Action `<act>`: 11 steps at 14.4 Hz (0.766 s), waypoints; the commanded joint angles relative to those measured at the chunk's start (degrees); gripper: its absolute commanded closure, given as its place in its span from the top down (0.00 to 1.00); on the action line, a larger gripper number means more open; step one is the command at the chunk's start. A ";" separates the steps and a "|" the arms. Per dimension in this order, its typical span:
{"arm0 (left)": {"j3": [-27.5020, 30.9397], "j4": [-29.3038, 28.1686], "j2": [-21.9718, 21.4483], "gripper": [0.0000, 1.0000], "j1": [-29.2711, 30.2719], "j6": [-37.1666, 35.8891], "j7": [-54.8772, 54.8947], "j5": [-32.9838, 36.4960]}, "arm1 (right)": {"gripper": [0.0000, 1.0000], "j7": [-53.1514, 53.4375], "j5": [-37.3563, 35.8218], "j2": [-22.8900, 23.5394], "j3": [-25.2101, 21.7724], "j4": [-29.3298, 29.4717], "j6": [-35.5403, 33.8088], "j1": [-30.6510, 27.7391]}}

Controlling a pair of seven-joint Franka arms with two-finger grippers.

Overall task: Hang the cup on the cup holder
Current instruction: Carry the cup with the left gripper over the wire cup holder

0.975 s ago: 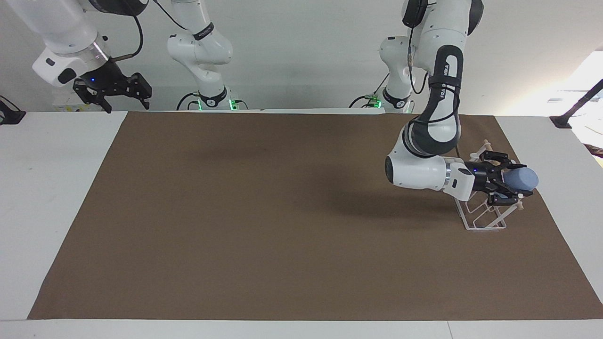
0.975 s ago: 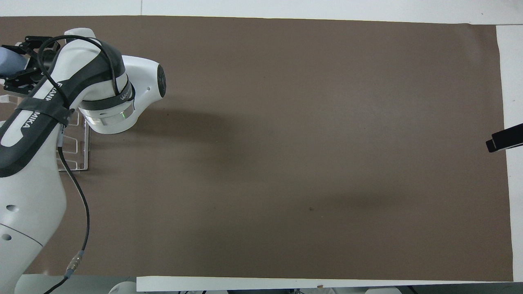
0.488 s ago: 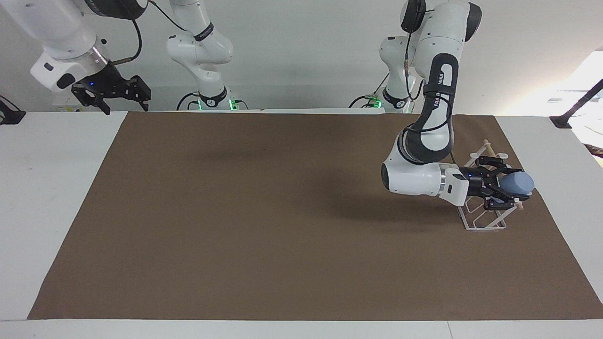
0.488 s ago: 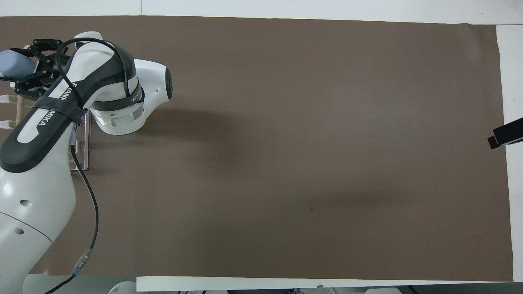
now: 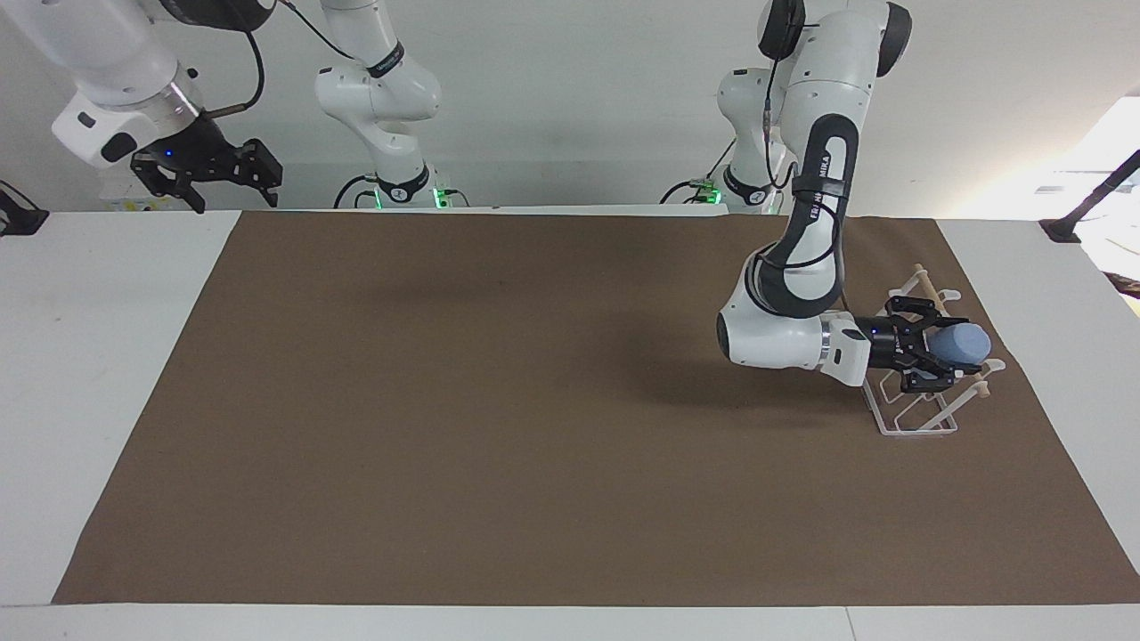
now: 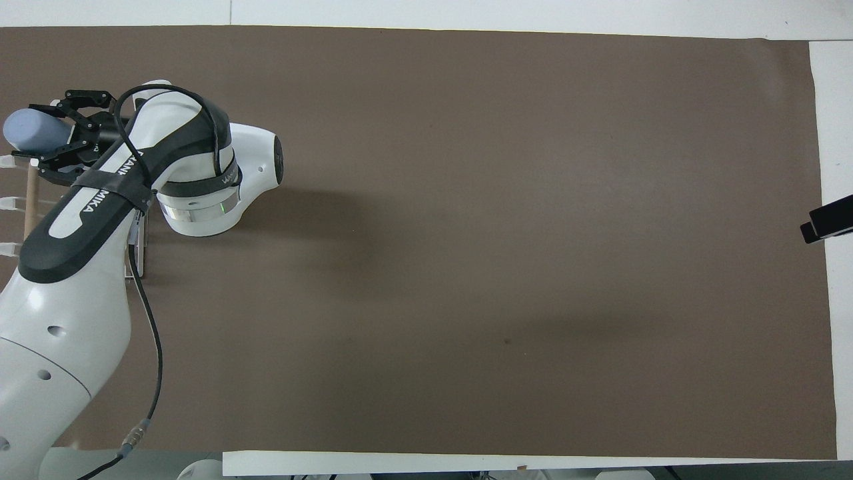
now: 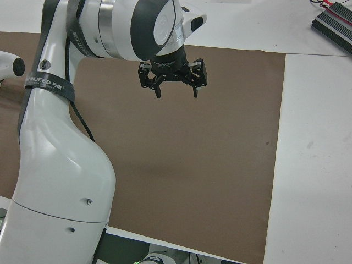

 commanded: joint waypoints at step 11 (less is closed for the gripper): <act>-0.29 0.35 0.63 1.00 2.77 3.66 -3.18 -1.92 | 1.00 0.75 0.06 -0.90 0.22 -0.63 -1.01 0.35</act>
